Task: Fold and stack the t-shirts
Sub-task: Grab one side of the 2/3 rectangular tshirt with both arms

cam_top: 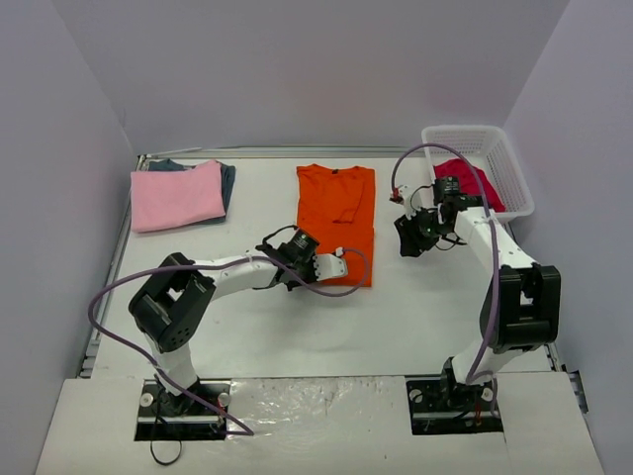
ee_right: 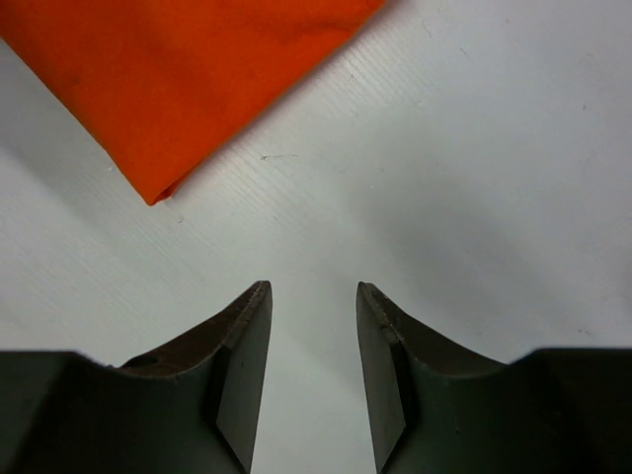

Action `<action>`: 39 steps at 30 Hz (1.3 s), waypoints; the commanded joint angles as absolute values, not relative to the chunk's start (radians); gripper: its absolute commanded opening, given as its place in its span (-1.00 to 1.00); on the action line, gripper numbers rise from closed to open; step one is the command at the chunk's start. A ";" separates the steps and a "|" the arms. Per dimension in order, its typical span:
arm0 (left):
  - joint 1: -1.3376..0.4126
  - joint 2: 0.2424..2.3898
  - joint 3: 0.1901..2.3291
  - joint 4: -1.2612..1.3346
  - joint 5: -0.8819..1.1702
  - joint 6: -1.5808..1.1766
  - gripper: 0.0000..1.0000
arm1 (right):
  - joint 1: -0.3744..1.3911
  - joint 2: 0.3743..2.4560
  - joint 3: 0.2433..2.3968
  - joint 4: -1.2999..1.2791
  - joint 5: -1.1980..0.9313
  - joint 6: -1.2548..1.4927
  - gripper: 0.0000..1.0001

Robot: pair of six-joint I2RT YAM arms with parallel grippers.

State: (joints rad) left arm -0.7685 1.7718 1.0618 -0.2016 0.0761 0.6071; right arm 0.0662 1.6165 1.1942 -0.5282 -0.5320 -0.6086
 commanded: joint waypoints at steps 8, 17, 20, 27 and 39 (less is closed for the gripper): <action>-0.681 1.733 1.210 -0.489 0.455 0.578 -0.95 | 0.067 1.300 1.002 -0.588 -0.803 -0.889 -0.12; -0.644 1.825 1.284 -0.647 0.552 0.615 -0.95 | 0.156 1.143 0.816 -0.551 -0.850 -0.982 -0.09; -0.640 1.842 1.289 -0.650 0.555 0.608 -0.95 | 0.227 1.149 0.799 -0.526 -0.775 -0.966 -0.13; -0.634 1.878 1.342 -0.681 0.581 0.592 -0.95 | 0.351 1.313 0.825 -0.489 -0.712 -0.999 -0.23; -0.617 1.924 1.381 -0.715 0.624 0.587 -0.95 | 0.423 1.508 0.883 -0.422 -0.678 -1.020 -0.26</action>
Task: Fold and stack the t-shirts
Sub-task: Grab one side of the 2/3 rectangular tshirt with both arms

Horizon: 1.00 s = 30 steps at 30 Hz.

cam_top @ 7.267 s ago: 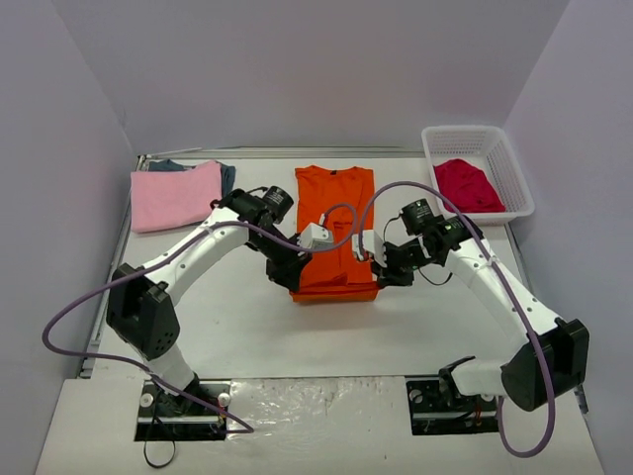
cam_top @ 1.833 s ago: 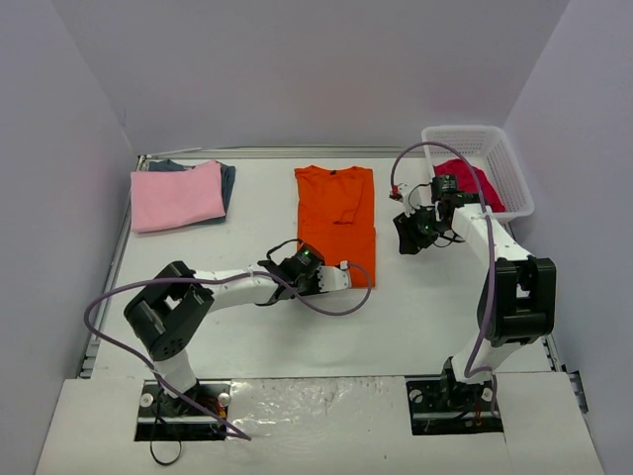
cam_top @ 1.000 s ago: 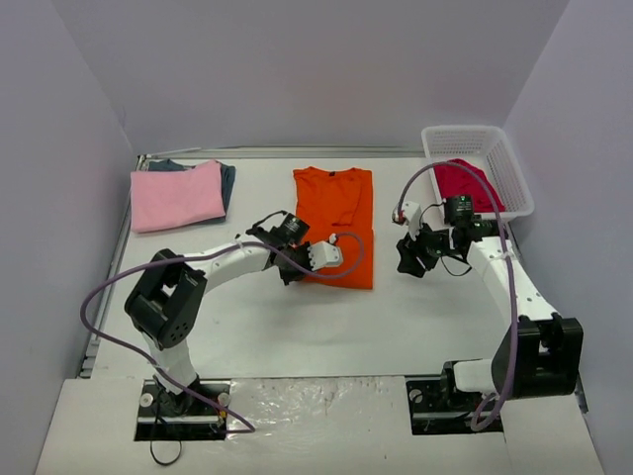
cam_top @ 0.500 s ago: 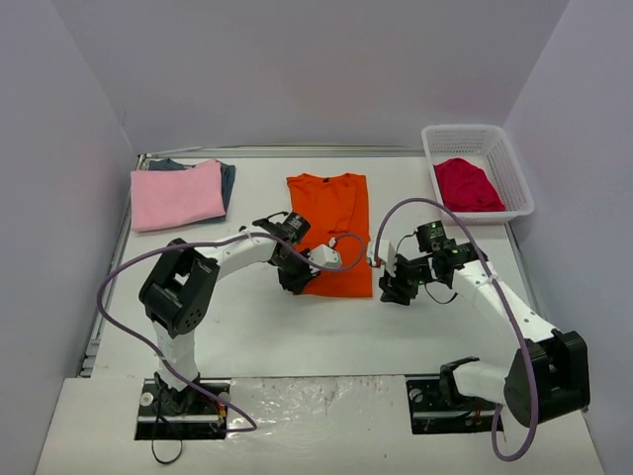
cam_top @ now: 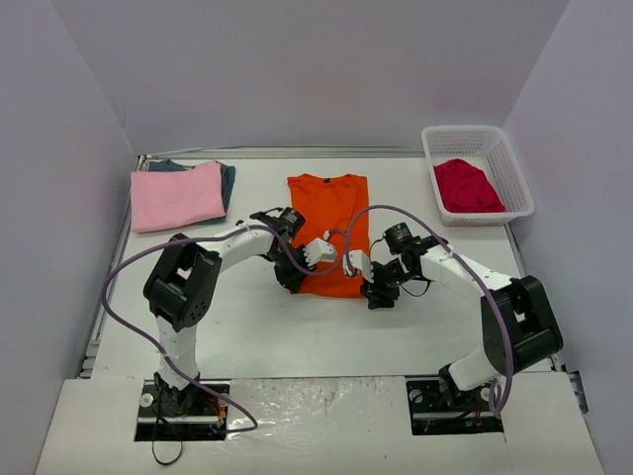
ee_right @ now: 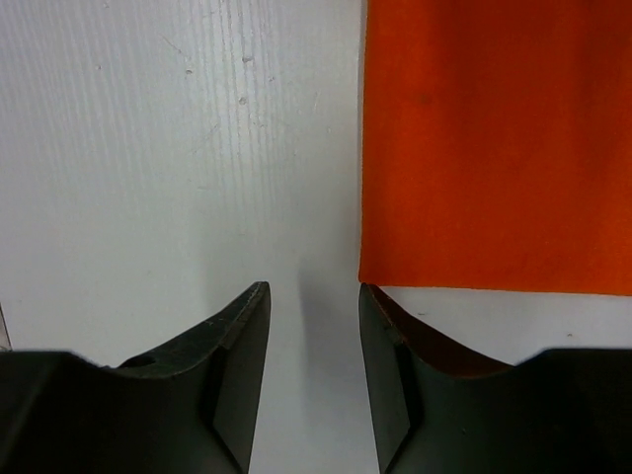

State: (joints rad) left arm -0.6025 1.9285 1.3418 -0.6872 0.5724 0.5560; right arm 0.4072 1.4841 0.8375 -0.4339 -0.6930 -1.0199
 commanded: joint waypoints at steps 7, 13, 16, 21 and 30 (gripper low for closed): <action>-0.601 1.944 1.391 -0.721 0.675 0.577 -0.95 | 0.449 1.558 0.923 -0.417 -0.684 -1.025 -0.28; -0.601 1.954 1.391 -0.723 0.686 0.575 -0.95 | 0.465 1.612 0.931 -0.405 -0.681 -1.026 -0.29; -0.598 1.956 1.390 -0.723 0.689 0.575 -0.95 | 0.465 1.644 0.925 -0.379 -0.675 -1.025 -0.30; -0.595 1.953 1.393 -0.735 0.703 0.577 -0.95 | 0.469 1.681 0.925 -0.367 -0.650 -1.025 -0.32; -0.588 1.951 1.385 -0.749 0.721 0.589 -0.95 | 0.468 1.674 0.874 -0.264 -0.542 -0.967 -0.65</action>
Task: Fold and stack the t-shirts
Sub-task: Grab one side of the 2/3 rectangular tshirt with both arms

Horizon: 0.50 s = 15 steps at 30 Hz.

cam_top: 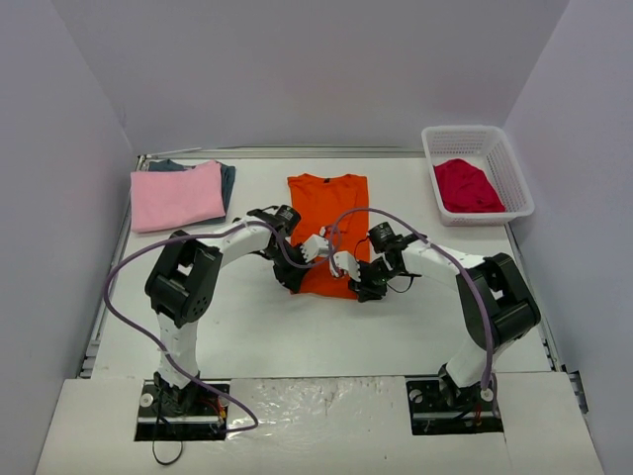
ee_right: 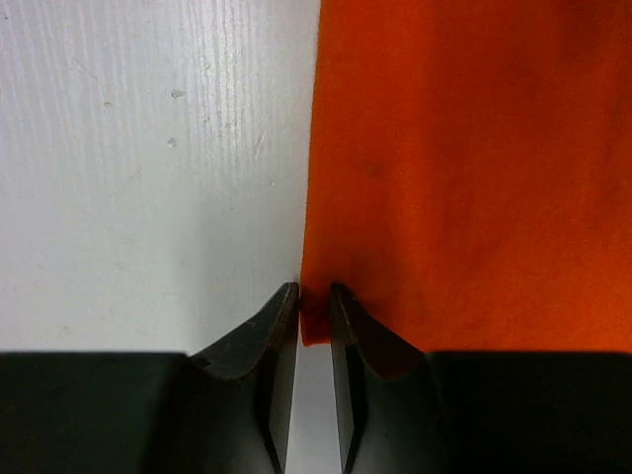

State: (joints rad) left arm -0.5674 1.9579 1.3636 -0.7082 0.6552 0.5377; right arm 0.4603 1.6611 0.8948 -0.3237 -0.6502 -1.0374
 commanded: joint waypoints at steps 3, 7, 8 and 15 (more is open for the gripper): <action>-0.589 1.950 1.379 -0.747 0.723 0.589 -0.95 | 0.468 1.677 0.861 -0.249 -0.506 -0.960 -0.84; -0.588 1.945 1.373 -0.747 0.723 0.591 -0.95 | 0.468 1.680 0.862 -0.252 -0.499 -0.943 -1.00; -0.589 1.945 1.371 -0.747 0.724 0.591 -0.95 | 0.468 1.675 0.864 -0.252 -0.496 -0.937 -1.00; -0.584 1.924 1.376 -0.779 0.723 0.604 -0.95 | 0.466 1.612 0.885 -0.317 -0.506 -0.922 -1.00</action>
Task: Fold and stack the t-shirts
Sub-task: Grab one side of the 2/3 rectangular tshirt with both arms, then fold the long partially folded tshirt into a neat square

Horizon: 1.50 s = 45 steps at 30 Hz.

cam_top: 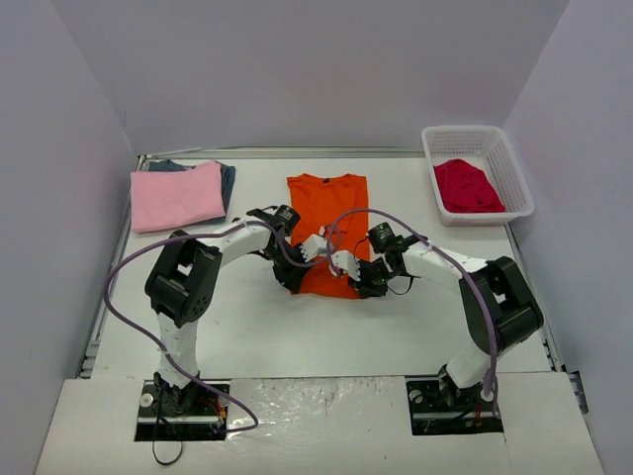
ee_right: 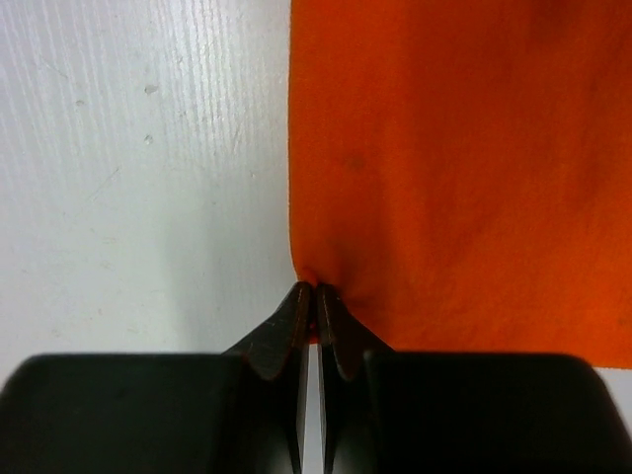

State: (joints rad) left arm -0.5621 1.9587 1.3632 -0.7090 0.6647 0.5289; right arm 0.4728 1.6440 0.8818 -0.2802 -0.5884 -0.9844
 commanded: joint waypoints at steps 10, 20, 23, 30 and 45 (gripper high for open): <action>-0.591 1.833 1.416 -1.083 0.798 0.790 -0.95 | 0.456 1.396 0.968 -0.621 -0.614 -0.969 -1.00; -0.638 1.714 1.480 -1.492 0.897 0.983 -0.95 | 0.419 1.284 1.097 -0.908 -0.777 -1.038 -1.00; -0.640 1.683 1.499 -1.557 0.923 1.005 -0.95 | 0.399 1.275 1.155 -0.994 -0.822 -1.083 -1.00; -0.631 1.649 1.551 -1.615 0.927 0.967 -0.95 | 0.367 1.259 1.255 -1.088 -0.848 -1.126 -1.00; -0.566 1.621 1.586 -1.355 0.769 0.796 -0.95 | 0.345 1.429 1.353 -1.029 -0.819 -1.164 -1.00</action>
